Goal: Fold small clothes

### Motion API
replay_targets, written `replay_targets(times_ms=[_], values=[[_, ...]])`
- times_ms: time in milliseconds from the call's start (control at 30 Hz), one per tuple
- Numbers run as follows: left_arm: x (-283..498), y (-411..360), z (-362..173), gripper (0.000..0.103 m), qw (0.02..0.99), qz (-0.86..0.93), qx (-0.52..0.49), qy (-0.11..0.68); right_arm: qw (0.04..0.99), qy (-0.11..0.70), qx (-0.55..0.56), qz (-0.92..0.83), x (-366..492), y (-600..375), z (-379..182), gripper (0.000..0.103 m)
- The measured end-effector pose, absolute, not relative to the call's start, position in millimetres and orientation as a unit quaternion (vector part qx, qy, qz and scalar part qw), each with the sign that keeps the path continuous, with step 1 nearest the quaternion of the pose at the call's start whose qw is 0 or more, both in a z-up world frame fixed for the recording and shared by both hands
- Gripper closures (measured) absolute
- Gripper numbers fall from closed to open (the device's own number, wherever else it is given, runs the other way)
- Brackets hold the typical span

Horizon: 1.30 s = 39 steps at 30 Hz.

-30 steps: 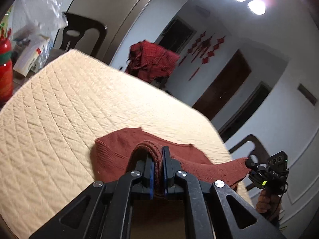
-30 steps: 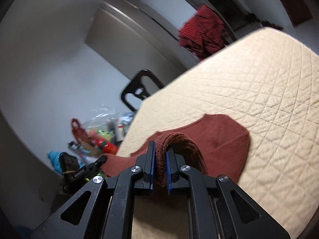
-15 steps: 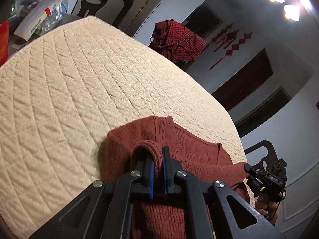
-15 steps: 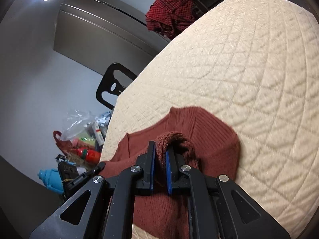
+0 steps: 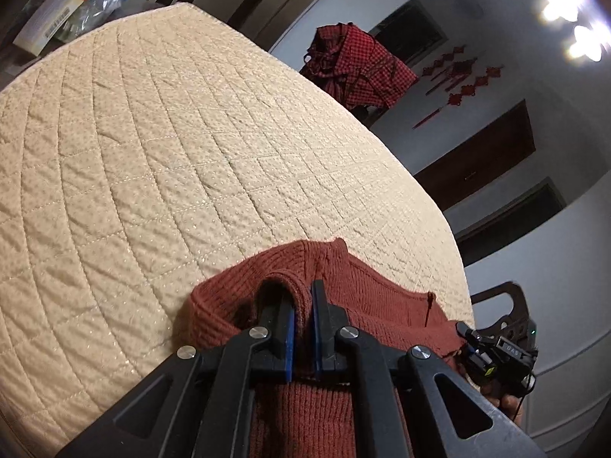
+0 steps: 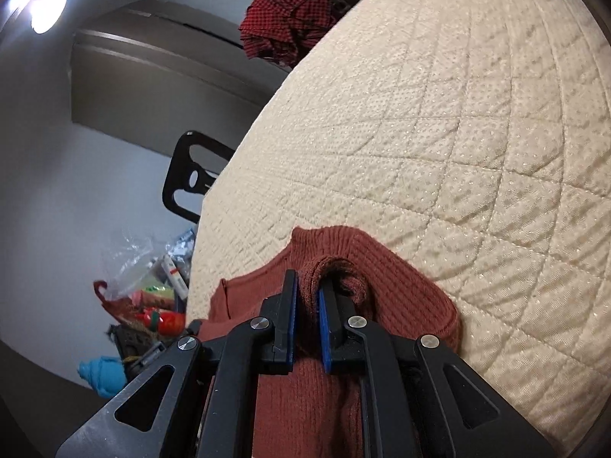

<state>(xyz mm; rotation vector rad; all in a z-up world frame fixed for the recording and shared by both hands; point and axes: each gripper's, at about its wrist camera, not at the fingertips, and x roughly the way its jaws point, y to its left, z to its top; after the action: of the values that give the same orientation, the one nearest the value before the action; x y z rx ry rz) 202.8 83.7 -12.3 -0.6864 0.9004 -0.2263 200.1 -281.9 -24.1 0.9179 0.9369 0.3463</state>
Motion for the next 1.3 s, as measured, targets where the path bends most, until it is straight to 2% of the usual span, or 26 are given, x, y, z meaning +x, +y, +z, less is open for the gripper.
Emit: replay_targets(times_ms=[100,167,233,300,467,833,933,1033,1100,1133,1300], values=[[204.7,88.0,-14.4,0.089,0.826,-0.1,-0.348,0.431,0.768,0.435,0.44,0.166,203.8,-284.2,-24.4,0.091],[203.3,89.5,-11.7,0.083,0.828,-0.099,-0.353,0.424,0.766,0.427,0.449,0.172,203.1,-286.2,-21.1,0.083],[200.6,91.1,-6.2,0.07,0.835,-0.101,-0.353,0.411,0.771,0.409,0.455,0.176,201.0,-290.6,-15.6,0.073],[197.4,94.0,1.8,0.058,0.844,-0.095,-0.355,0.391,0.777,0.395,0.459,0.173,199.1,-296.5,-11.2,0.072],[184.1,93.8,22.0,0.058,0.874,-0.077,-0.309,0.368,0.807,0.382,0.415,0.176,187.3,-295.4,5.9,0.072],[130.1,60.4,31.6,0.058,0.907,-0.102,-0.168,0.373,0.873,0.391,0.245,0.157,131.5,-269.7,20.0,0.072],[107.5,51.6,31.2,0.058,0.913,-0.114,-0.14,0.367,0.884,0.387,0.212,0.155,102.0,-263.5,21.4,0.082],[96.1,43.8,20.7,0.058,0.911,-0.114,-0.114,0.379,0.887,0.402,0.177,0.146,86.1,-255.9,12.5,0.084],[98.5,43.5,8.7,0.059,0.908,-0.098,-0.103,0.393,0.888,0.418,0.147,0.121,84.9,-255.9,1.7,0.099],[99.6,44.7,7.3,0.06,0.909,-0.095,-0.103,0.393,0.89,0.418,0.145,0.112,84.4,-258.9,-0.3,0.103],[94.5,42.0,21.9,0.06,0.914,-0.09,-0.101,0.382,0.902,0.4,0.125,0.103,76.9,-247.5,21.4,0.103]])
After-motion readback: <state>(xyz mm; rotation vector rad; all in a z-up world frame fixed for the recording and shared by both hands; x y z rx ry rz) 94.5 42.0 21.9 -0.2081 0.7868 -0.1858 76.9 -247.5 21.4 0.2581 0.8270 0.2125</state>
